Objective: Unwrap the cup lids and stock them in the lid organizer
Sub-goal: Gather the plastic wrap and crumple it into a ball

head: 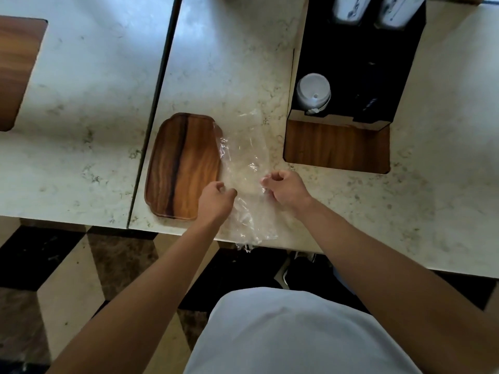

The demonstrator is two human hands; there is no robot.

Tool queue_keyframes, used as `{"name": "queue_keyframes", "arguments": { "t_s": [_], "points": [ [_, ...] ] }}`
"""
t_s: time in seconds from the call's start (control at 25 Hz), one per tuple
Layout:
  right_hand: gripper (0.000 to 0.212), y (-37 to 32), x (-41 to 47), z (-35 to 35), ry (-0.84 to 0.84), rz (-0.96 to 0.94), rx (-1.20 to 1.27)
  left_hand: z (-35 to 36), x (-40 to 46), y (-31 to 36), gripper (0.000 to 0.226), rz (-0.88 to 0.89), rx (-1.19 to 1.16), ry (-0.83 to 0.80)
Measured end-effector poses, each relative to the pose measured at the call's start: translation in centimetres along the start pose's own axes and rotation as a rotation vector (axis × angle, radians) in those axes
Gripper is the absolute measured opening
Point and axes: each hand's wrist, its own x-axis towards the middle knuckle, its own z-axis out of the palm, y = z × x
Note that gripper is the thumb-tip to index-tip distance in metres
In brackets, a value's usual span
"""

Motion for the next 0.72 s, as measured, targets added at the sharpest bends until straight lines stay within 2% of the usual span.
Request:
{"name": "queue_keyframes", "arguments": {
  "t_s": [0.08,0.16,0.28,0.44,0.52,0.72],
  "points": [
    [0.008,-0.3,-0.7,-1.3,-0.052,-0.002,0.119,0.5,-0.1,0.3,0.058,0.026,-0.013,-0.033],
    [0.008,-0.4,-1.2,-2.6,-0.086,-0.019,0.189,1.0,0.2,0.7,0.047,0.054,-0.055,-0.066],
    [0.011,-0.4,-1.9,-4.6,-0.076,-0.057,0.235,2.0,0.2,1.8,0.026,0.057,-0.156,-0.113],
    [0.022,0.1,-2.4,-7.6,-0.053,-0.059,0.233,3.0,-0.5,3.0,0.016,0.031,-0.334,-0.261],
    [0.020,0.5,-2.6,-9.2,-0.065,-0.074,0.220,3.8,-1.4,3.9,0.013,0.034,-0.389,-0.321],
    [0.023,2.3,-3.1,-13.2,-0.135,-0.099,0.312,6.2,-3.4,6.1,0.016,0.056,-0.439,-0.336]
  ]
}}
